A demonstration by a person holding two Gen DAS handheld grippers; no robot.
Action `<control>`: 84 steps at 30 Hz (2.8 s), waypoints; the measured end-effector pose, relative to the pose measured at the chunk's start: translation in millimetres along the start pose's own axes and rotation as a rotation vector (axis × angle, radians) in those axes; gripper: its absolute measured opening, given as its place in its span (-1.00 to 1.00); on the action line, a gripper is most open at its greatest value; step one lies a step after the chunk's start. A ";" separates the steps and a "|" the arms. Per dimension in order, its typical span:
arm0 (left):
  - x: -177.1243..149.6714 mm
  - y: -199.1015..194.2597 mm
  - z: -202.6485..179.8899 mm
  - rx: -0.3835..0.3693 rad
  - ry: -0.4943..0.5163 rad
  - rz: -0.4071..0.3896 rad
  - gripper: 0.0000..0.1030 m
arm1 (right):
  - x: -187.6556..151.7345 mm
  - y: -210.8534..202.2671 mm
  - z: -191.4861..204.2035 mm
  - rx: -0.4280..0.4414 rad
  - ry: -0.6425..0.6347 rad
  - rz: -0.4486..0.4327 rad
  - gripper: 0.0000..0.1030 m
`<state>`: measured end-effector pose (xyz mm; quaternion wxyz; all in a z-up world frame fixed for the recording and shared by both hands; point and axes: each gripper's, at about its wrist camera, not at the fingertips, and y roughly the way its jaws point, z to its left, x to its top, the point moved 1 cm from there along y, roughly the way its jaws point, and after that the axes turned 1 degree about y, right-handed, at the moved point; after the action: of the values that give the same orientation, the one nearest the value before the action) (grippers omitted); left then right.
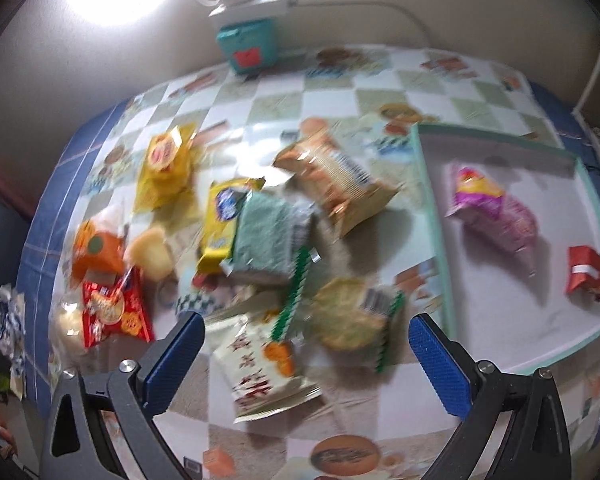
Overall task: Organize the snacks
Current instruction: 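Move both tools back over the snack pile toward the bun and cookie pack, then grasp clear-wrapped round bun with left tool while right tool grasps white-green cookie pack, then carry bun with left tool while right tool carries cookie pack into the tray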
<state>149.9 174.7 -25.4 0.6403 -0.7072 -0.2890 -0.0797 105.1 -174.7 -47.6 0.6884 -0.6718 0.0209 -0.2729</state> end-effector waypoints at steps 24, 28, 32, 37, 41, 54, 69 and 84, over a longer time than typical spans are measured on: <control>-36.9 85.8 -39.1 -0.013 0.142 0.277 0.98 | -45.7 61.3 37.1 -0.026 -0.147 0.220 0.99; -37.5 89.8 -40.2 -0.006 0.145 0.286 0.96 | -46.8 64.0 39.6 -0.057 -0.166 0.214 0.96; -35.2 87.7 -41.7 -0.018 0.145 0.282 0.83 | -41.6 62.3 40.0 -0.075 -0.175 0.200 0.72; -35.8 100.1 -51.2 -0.014 0.161 0.311 0.48 | -39.7 63.2 42.2 -0.072 -0.181 0.185 0.50; -35.9 102.6 -52.2 -0.011 0.151 0.321 0.26 | -38.1 60.6 47.3 -0.048 -0.200 0.178 0.18; -27.6 76.0 -38.0 -0.006 0.096 0.265 0.13 | -37.1 50.0 41.2 0.042 -0.147 0.196 0.09; -18.3 14.7 -52.8 -0.013 0.125 0.119 0.13 | -17.9 -21.9 17.5 0.109 -0.112 0.063 0.09; -42.9 -20.6 -138.5 -0.123 0.306 0.081 0.13 | 7.1 -47.2 -71.1 0.018 0.106 -0.035 0.09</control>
<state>139.9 30.1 -5.2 0.6349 -0.7358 -0.1541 -0.1782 66.6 -240.1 -7.9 0.6872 -0.6505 0.0433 -0.3205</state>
